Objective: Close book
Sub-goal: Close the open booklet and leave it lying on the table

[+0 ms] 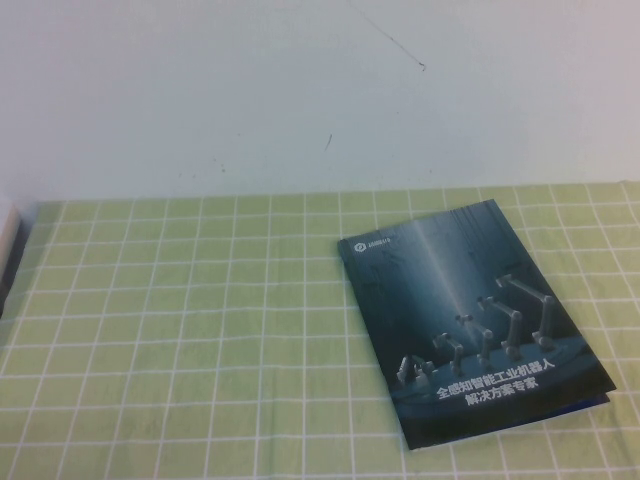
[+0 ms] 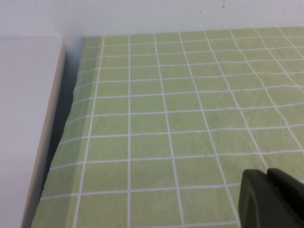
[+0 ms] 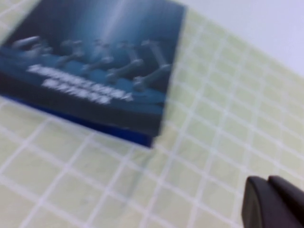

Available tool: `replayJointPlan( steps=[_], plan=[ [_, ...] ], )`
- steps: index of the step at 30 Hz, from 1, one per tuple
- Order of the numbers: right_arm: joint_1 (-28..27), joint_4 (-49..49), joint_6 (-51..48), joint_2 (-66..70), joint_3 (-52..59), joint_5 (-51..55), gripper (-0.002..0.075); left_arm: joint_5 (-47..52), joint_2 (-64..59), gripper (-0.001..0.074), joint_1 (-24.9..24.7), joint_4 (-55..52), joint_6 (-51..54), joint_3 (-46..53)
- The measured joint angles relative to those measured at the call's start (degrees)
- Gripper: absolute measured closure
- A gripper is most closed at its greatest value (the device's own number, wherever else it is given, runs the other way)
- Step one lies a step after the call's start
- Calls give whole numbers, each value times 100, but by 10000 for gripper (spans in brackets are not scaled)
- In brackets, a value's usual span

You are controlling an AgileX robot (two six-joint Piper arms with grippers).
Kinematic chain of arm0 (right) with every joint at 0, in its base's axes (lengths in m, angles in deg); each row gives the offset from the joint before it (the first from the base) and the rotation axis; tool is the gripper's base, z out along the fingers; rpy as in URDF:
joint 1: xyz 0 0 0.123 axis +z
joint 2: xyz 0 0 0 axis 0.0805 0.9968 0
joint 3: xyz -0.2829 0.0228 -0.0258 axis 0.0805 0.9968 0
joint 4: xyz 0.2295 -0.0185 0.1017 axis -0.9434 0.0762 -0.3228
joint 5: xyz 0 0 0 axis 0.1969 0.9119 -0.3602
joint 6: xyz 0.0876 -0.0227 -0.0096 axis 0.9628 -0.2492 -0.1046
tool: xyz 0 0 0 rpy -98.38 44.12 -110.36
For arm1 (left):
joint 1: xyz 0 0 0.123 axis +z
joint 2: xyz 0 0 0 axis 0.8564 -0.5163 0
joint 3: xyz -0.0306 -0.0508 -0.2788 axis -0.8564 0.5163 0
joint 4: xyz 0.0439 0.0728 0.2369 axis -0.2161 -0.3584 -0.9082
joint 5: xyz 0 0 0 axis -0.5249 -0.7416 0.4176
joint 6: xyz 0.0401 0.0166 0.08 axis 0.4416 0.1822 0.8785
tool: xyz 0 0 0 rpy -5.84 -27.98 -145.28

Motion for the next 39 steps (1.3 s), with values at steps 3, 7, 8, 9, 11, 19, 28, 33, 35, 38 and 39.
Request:
replayJointPlan(
  steps=[3,7,8,9,11,19,28,33,35,38,39],
  plan=[
    [-390,97,-2,-380,315,-432,729,0,0,737,0,0,0,0],
    [-890,186,433,-1025,847,-766,729,0,0,737,0,0,-11,0],
    [-958,230,601,-1190,1025,-792,729,0,0,737,0,0,-11,0],
    [-995,293,795,-1344,1178,-807,729,0,0,737,0,0,-11,0],
    [-1021,366,1179,-1568,1460,-828,729,0,0,737,0,0,-11,0],
    [-1021,409,1916,-1636,1671,-1066,729,0,0,737,0,0,-22,0],
    [-1021,397,2037,-1636,1671,-1066,729,0,0,737,0,0,-11,0],
    [-1021,320,2123,-1636,1671,-1068,729,0,0,737,0,0,-11,0],
    [-1021,310,2160,-1636,1671,-1068,729,0,0,737,0,0,-11,0],
    [-1021,291,2186,-1636,1671,-1079,729,0,0,737,0,0,-11,0],
    [-1021,291,2197,-1636,1671,-1078,729,0,0,737,0,0,-11,0]
  ],
)
